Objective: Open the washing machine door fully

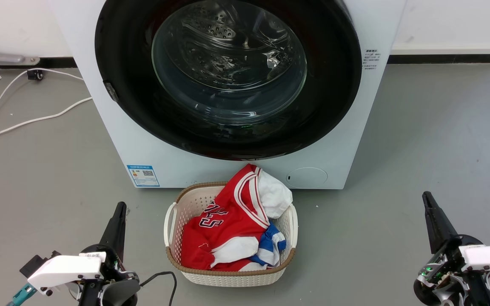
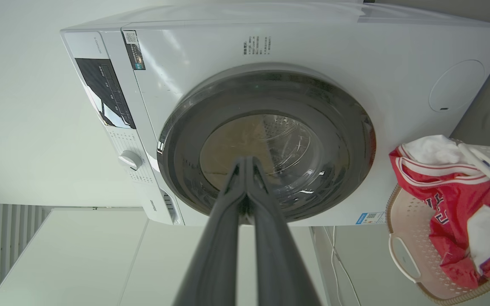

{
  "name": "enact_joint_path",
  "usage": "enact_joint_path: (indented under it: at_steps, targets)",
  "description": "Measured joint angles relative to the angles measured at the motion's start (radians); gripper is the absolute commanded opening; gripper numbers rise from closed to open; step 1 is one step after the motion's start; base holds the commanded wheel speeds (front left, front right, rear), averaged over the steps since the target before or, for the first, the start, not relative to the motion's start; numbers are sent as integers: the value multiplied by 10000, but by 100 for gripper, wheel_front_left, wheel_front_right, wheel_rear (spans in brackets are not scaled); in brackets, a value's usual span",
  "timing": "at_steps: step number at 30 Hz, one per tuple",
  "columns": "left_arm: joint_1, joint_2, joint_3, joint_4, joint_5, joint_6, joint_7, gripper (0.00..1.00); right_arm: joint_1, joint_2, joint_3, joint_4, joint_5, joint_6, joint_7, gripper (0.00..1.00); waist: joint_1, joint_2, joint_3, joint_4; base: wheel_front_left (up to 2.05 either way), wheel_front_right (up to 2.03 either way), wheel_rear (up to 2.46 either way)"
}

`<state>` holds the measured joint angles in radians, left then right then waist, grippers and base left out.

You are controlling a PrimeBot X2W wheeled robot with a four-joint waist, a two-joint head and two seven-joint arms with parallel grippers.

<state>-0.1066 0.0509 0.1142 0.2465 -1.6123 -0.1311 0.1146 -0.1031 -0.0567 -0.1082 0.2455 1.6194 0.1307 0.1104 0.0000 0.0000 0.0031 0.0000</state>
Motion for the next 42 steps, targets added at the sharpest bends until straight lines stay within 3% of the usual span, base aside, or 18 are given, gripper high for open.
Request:
enact_joint_path:
  at_steps: [13,14,25,42]
  targets:
    - [0,0,0,2,0,0,0,0,0,8,-12,0,-12,0,4,0,0,0,0,0,0,0,0]
    - [12,0,-6,36,2,2,-2,100,16,8,-10,27,-10,0,2,100,0,1,0,0,0,0,0]
    - [492,-36,-58,221,389,21,-314,100,521,58,27,303,-539,-15,-305,100,0,0,4,4,0,0,0]
    - [617,-35,-531,-1041,4240,736,-1108,100,824,59,376,-863,-4805,-15,-1091,100,0,0,20,25,0,0,0]
